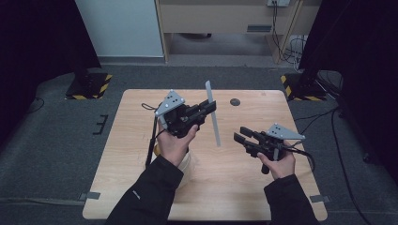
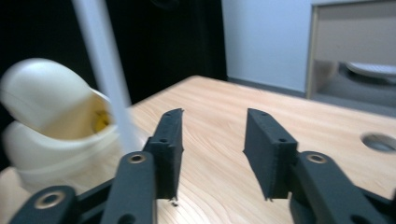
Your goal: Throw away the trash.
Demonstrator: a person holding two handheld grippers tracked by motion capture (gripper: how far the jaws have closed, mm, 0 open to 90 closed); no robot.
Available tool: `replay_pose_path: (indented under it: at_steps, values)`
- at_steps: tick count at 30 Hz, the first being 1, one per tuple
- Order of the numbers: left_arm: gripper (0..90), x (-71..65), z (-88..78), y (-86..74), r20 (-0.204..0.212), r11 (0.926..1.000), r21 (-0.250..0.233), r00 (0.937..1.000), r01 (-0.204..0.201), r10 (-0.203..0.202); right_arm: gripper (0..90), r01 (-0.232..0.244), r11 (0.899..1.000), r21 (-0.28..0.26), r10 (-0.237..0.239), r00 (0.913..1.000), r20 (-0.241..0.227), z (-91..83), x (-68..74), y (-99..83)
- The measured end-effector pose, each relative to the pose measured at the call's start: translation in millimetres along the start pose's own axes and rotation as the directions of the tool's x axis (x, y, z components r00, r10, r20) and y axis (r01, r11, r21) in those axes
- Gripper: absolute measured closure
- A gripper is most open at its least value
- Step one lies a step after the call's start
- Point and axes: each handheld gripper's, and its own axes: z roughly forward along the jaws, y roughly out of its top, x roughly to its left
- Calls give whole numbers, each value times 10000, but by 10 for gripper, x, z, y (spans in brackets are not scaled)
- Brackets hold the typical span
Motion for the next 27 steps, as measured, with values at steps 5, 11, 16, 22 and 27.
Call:
replay_pose_path:
  at_steps: [5, 11, 16, 22, 27]
  values:
    - [800, 61, -265, 95, -178, 9995, -168, 9995, -253, 250, 488, -157, 9984, 549, 125, 9982, 581, 41, -129, -157]
    - [801, 165, -517, 150, -567, 9990, -225, 9977, -389, 375, 443, -284, 9959, 860, 209, 9960, 867, 69, -196, -243]
    - [801, 225, -671, 160, -732, 9987, -211, 9963, -473, 457, 415, -247, 9913, 1290, 113, 9946, 1030, 101, -234, -322]
    - [800, 273, -774, 123, -907, 9986, -71, 9946, -522, 514, 387, -317, 9853, 1681, 108, 9923, 1238, 112, -297, -419]
    - [800, 298, -809, 67, -931, 9986, 37, 9943, -525, 527, 373, -277, 9820, 1870, 31, 9914, 1306, 124, -314, -453]
